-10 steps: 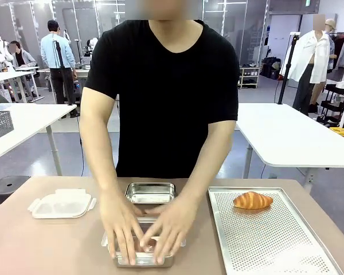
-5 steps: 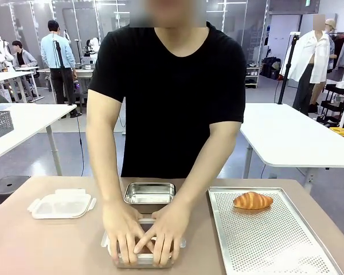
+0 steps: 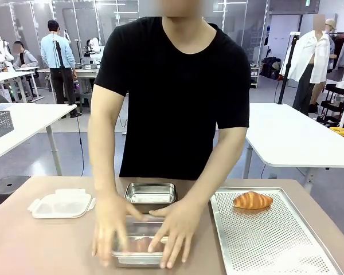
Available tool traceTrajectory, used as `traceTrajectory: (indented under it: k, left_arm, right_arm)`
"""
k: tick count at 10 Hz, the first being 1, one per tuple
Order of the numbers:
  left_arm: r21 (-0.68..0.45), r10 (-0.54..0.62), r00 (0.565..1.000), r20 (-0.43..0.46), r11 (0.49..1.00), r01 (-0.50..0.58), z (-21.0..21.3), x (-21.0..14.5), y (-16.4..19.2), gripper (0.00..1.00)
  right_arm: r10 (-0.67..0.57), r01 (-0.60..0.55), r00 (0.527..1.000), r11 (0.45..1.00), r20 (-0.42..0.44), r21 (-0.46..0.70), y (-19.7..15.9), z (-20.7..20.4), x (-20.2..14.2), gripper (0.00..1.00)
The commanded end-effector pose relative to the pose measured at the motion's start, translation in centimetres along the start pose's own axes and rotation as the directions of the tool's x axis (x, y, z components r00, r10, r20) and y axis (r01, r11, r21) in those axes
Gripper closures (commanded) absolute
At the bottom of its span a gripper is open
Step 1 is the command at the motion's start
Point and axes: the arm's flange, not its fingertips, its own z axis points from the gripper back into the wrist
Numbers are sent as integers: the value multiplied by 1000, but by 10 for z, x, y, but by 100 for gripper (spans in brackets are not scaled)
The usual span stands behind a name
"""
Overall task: Place the bread into the airtight container.
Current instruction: Pick up a Butter Roll and place it into an empty Airtight Container.
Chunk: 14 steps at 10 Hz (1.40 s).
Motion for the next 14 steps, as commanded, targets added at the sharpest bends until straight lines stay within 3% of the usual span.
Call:
traceTrajectory:
  k: [1, 14]
  left_arm:
    - [-5, -5, 1000, 4, 1000, 5, 2, 1, -1, 0]
    - [-5, -5, 1000, 4, 1000, 5, 2, 1, -1, 0]
  right_arm:
    - [23, -23, 1000, 1000, 8, 1, -1, 1, -1, 0]
    - [23, -23, 1000, 1000, 8, 1, -1, 1, -1, 0]
